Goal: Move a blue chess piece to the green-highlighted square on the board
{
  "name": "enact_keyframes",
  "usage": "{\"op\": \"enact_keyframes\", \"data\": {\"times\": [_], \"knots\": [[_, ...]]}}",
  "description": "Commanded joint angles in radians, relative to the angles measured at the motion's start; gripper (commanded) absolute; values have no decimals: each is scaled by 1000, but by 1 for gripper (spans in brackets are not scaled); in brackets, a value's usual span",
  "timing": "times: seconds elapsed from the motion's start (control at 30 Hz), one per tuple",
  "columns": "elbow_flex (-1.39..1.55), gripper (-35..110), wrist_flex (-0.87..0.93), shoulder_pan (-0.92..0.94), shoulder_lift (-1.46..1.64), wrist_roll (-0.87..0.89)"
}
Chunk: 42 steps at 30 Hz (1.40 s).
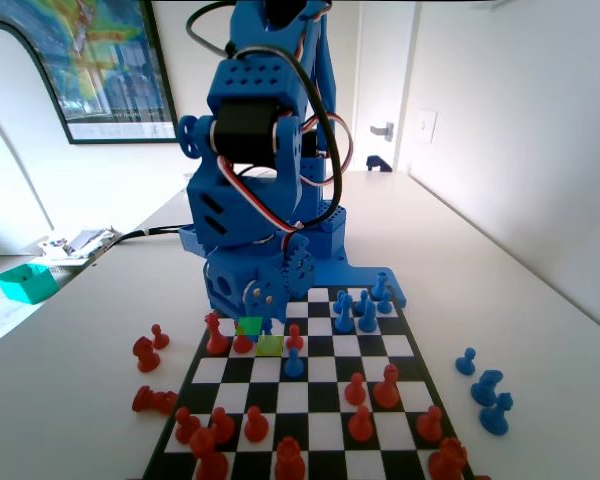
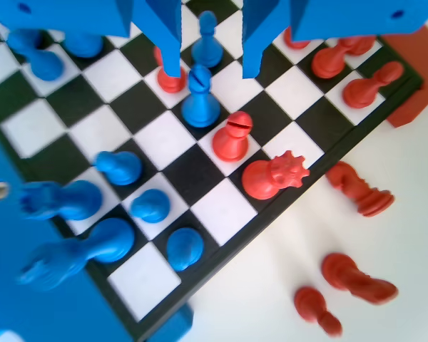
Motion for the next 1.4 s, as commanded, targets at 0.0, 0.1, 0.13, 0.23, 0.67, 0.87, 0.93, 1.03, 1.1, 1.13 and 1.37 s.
{"op": "enact_keyframes", "data": {"times": [0.0,0.1,0.13,0.23,0.67,0.87,0.93,1.03,1.1,1.13,1.37], "knots": [[14,15,0,0,37,-18],[23,15,-14,-3,37,-23],[29,15,-21,-3,37,-23],[44,15,-40,-5,37,-28],[89,12,-100,0,35,-49],[104,7,-132,3,35,-64],[109,5,-140,5,35,-72],[117,3,-153,8,35,-92],[121,2,-158,9,35,-98],[123,2,-158,11,37,-101],[69,1,-74,12,41,-106]]}}
